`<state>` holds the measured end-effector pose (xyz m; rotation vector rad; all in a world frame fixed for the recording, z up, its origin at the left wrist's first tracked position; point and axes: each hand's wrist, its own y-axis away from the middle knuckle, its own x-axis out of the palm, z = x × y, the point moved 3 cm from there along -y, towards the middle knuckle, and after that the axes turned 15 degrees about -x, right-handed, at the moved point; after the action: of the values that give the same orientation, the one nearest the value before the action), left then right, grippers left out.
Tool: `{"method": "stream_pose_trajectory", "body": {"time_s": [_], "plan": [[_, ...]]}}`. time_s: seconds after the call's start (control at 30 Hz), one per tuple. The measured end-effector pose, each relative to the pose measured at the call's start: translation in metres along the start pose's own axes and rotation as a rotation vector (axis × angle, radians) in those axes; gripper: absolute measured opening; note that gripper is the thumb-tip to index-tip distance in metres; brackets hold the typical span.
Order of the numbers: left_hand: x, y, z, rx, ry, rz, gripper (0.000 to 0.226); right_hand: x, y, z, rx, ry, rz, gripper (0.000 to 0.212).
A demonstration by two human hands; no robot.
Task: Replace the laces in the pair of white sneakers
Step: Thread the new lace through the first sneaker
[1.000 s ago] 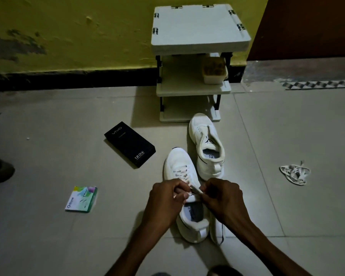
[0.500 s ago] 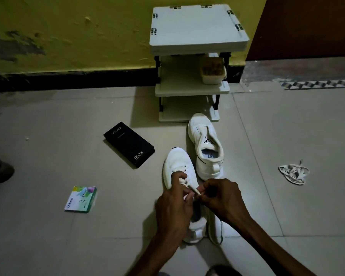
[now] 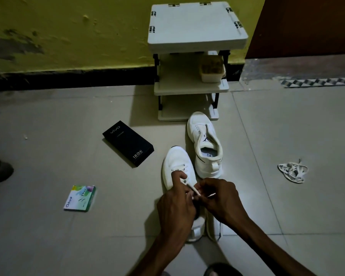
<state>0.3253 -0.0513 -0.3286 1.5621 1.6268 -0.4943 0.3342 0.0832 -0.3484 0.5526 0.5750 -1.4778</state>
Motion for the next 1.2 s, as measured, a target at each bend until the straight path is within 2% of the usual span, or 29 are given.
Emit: {"method": "stream_pose_trajectory", "body": {"time_s": [0.17,0.43,0.67,0.83,0.97,1.1,1.2], "plan": [[0.0,0.0,0.002,-0.049,0.001,0.004,0.038,0.004,-0.002,-0.003,0.05,-0.002,-0.029,0.025],[0.0,-0.001,-0.005,-0.095,-0.066,-0.013,0.055,0.004,-0.002,-0.002,-0.026,-0.035,0.007,0.013],[0.005,-0.002,-0.012,-0.027,-0.147,-0.025,0.055,0.007,-0.001,-0.003,-0.043,-0.056,-0.058,0.012],[-0.002,-0.004,-0.006,-0.072,-0.125,0.007,0.08,0.005,-0.006,-0.011,-0.027,-0.204,-0.035,0.012],[-0.003,-0.007,-0.004,-0.089,-0.114,0.054,0.09,0.004,-0.008,-0.012,-0.014,-0.289,-0.044,0.004],[-0.006,-0.008,-0.006,-0.075,-0.175,0.089,0.1,0.004,-0.011,-0.009,-0.026,-0.218,-0.09,0.01],[-0.005,-0.01,-0.006,-0.05,-0.234,0.106,0.1,0.001,-0.013,-0.005,-0.064,-0.144,-0.107,0.014]]}}
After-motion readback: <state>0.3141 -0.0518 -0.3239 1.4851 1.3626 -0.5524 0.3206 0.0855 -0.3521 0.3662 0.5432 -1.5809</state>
